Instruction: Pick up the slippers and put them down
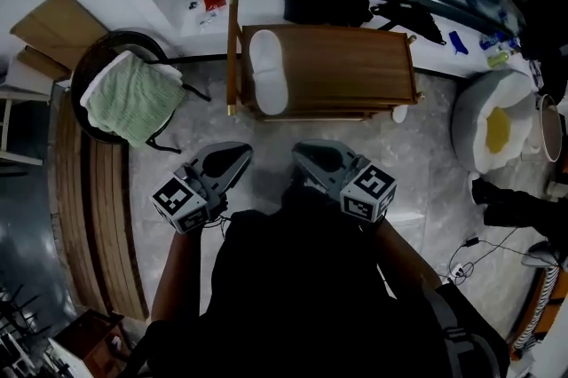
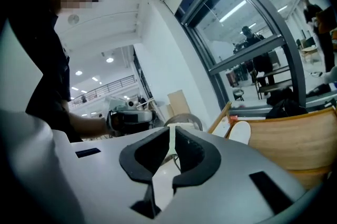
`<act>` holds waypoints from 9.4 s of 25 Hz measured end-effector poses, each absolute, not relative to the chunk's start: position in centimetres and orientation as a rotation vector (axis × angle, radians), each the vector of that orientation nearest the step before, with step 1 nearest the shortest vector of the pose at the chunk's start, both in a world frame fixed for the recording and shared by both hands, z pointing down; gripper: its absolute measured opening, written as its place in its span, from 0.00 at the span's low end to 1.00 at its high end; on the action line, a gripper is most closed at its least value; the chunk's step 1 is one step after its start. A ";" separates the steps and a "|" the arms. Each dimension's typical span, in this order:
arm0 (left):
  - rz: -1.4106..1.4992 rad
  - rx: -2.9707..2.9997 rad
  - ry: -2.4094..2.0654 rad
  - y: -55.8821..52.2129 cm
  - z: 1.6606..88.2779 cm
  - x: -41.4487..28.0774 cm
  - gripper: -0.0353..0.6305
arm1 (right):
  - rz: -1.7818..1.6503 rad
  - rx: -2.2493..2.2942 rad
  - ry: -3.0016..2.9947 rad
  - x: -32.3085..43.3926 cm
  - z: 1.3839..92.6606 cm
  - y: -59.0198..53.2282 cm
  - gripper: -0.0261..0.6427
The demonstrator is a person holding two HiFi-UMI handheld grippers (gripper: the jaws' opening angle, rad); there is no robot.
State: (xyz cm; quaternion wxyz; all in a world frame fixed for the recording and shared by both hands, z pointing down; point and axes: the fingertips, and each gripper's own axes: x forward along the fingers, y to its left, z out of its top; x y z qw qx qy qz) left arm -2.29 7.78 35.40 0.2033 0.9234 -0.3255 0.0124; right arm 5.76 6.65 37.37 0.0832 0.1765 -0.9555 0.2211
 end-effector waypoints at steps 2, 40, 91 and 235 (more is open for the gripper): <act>0.083 2.576 -0.964 6.3 35.7 -2.1 0.07 | 0.740 0.493 -2.838 6.0 38.4 5.0 0.10; 0.253 2.560 -0.798 1.2 58.2 -0.6 0.07 | 2.137 0.844 -2.364 2.3 66.8 -5.3 0.36; 0.070 2.721 -0.886 -5.8 42.4 -2.7 0.07 | 1.729 0.827 -3.044 2.7 42.2 -14.4 0.13; 0.141 2.752 -0.660 -6.1 33.6 2.3 0.07 | 0.531 0.842 -2.925 6.0 32.6 -7.9 0.10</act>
